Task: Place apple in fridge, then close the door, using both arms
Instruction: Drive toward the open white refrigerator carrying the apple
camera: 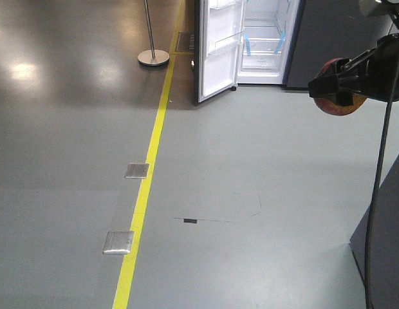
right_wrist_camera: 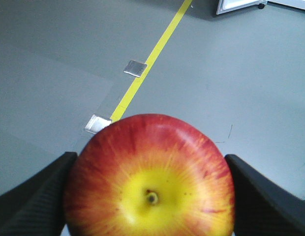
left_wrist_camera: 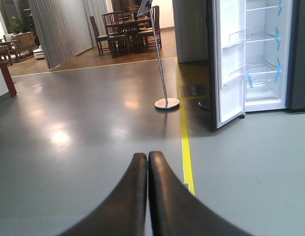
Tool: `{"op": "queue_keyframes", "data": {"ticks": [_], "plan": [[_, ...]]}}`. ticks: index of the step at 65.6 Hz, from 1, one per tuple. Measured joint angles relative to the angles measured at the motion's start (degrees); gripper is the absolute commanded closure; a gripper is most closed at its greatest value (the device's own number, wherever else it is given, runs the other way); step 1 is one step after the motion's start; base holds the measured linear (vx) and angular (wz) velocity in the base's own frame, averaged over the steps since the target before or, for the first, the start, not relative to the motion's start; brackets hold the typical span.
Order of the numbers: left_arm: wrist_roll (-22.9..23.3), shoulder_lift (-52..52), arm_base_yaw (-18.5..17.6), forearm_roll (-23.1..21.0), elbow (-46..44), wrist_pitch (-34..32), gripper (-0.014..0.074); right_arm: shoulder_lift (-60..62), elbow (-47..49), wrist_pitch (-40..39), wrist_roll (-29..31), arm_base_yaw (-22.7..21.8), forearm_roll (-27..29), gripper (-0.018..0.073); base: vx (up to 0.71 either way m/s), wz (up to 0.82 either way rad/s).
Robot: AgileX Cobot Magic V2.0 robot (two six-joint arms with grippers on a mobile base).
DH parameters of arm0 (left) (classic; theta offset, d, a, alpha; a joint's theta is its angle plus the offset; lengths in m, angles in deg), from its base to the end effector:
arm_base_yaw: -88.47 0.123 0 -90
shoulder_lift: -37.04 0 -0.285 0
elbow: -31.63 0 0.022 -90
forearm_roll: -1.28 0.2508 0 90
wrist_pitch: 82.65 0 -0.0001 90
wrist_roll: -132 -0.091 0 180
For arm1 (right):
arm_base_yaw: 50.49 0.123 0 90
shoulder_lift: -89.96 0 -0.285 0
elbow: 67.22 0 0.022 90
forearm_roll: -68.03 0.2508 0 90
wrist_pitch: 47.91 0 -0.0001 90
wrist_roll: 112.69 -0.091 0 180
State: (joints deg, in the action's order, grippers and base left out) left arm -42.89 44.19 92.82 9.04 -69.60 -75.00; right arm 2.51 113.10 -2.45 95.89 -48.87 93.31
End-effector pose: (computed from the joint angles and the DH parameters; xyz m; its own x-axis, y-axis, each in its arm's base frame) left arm 0.0563 0.0059 0.1926 -0.0650 0.0402 -0.9971 -0.0909 0.9948 0.0461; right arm 0.3024 0.0363 0.3868 -0.5820 -0.1861 -0.7916 -0.3705 0.9272 0.0544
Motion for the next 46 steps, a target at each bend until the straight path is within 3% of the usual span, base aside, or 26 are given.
{"op": "queue_keyframes", "data": {"ticks": [46], "plan": [[0.0,0.0,0.0,0.0,0.0,0.0,0.0604,0.0,0.0,0.0,0.0,0.0,0.0,0.0445,0.17,-0.03]]}}
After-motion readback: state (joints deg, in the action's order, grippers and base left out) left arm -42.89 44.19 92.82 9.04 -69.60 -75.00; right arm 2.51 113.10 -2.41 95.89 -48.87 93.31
